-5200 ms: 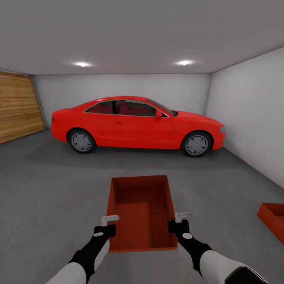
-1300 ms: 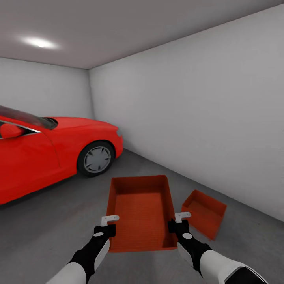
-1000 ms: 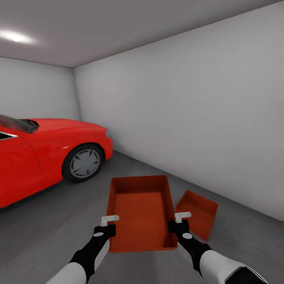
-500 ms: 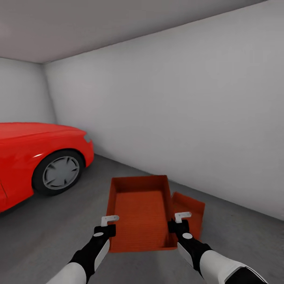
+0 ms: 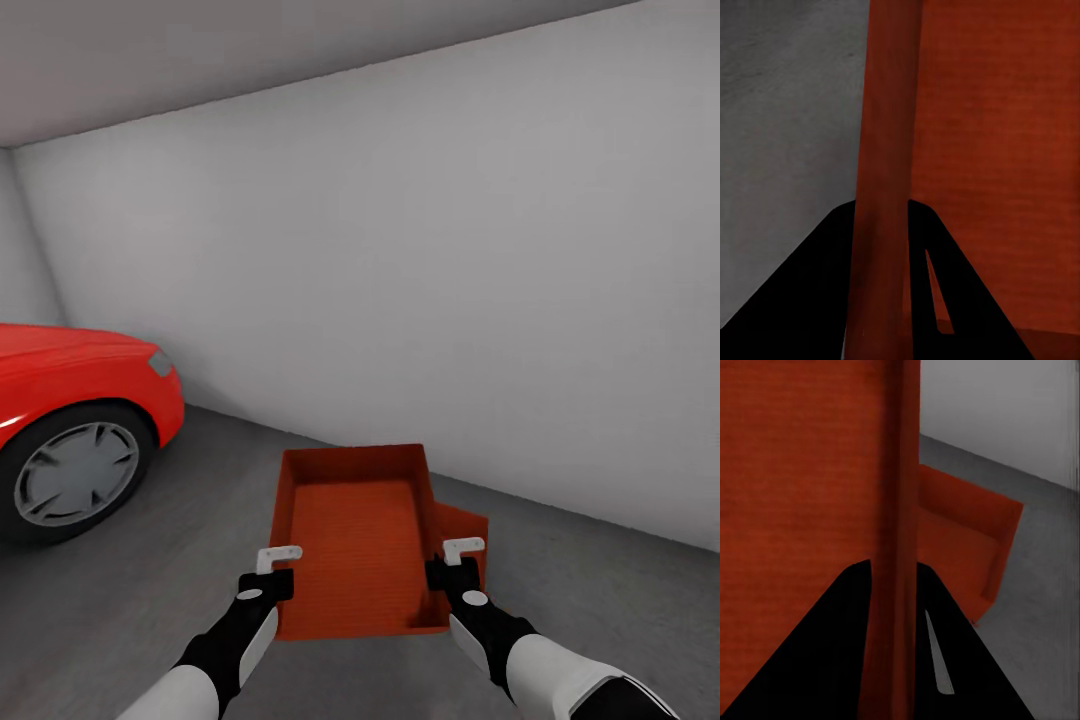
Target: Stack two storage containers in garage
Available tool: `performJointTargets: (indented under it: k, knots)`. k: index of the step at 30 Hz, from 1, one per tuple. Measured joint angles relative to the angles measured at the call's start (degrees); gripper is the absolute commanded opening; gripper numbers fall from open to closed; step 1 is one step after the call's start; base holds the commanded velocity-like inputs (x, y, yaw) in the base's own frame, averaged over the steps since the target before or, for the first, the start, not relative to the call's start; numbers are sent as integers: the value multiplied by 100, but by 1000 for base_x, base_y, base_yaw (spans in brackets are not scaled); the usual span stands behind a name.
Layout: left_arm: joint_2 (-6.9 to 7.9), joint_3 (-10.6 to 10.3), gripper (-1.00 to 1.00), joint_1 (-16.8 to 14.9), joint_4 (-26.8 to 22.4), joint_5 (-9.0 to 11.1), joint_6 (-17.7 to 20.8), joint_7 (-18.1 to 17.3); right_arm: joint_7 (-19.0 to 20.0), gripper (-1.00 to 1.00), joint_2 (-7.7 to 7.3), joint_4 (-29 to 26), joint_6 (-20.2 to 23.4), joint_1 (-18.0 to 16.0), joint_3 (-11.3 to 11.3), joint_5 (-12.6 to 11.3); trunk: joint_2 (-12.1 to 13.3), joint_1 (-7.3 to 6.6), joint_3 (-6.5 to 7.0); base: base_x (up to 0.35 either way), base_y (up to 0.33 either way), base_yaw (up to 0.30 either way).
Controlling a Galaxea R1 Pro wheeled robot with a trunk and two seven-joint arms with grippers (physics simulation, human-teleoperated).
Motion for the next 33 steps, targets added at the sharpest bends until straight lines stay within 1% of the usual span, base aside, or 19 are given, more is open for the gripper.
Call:
performJointTargets:
  k: [33]
  knots:
    - [0, 1, -100, 0, 0, 0, 2, 0, 0, -100, 0, 0, 2, 0, 0, 0, 0, 0, 0, 321, 78, -287]
